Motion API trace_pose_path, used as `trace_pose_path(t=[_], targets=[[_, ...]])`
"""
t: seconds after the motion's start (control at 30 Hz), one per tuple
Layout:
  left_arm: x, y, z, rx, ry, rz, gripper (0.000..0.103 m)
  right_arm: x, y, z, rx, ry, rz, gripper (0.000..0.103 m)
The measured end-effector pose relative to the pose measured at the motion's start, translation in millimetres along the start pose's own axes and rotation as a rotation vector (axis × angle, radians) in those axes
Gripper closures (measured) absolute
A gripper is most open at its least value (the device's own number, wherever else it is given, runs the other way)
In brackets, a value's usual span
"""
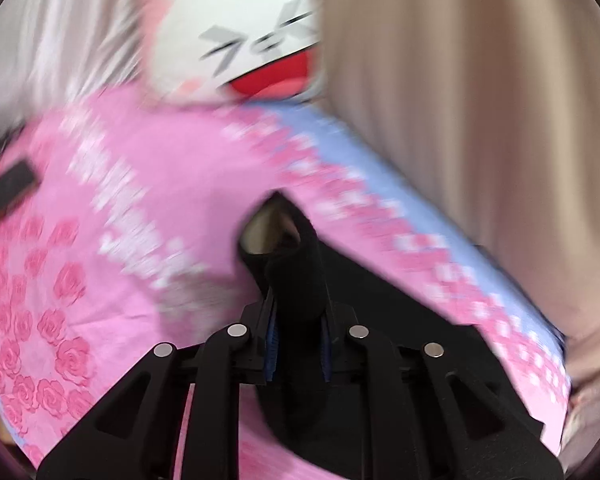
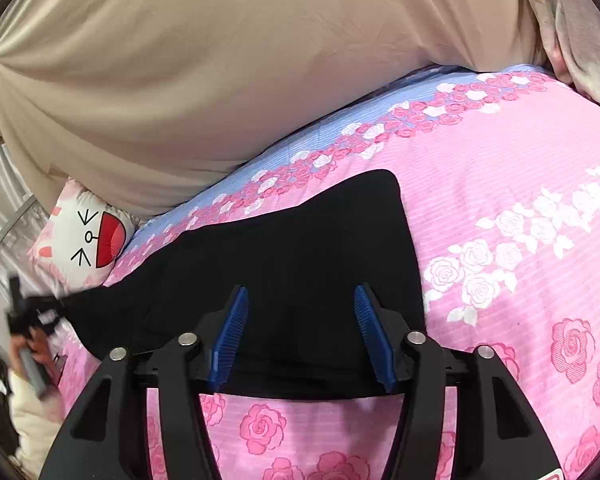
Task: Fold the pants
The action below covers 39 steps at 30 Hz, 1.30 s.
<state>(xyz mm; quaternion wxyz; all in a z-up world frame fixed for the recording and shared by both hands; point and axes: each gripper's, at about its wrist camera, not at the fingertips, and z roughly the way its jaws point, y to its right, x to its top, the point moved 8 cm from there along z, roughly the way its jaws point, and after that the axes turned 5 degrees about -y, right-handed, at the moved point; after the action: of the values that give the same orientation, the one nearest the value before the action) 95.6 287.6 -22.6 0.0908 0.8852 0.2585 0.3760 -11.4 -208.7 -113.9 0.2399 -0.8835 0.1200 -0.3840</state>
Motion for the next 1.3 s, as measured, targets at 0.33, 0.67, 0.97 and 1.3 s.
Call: trace_pose_path(t=[0.33,0.67,0.97,1.3], targets=[[-72.5,249.3,-95.9,-0.208,0.112,0.542,0.088,7.0,3.3,-20.4,0.067,0.072,0.005,0.034],[-228.6,343.2,-38.1,-0.248,-0.163,0.776,0.088,20.1,65.8,-69.9,0.110,0.266,0.277,0.033],[-304.1,326.6,-6.9,-0.236,-0.257,0.862,0.028,19.1,65.0,-59.6,0.170,0.208,0.296,0.033],[-180.0,221.3,-56.3,-0.227,-0.083,0.594,0.008,49.6,5.8,-22.2,0.200,-0.017,0.079,0.022]])
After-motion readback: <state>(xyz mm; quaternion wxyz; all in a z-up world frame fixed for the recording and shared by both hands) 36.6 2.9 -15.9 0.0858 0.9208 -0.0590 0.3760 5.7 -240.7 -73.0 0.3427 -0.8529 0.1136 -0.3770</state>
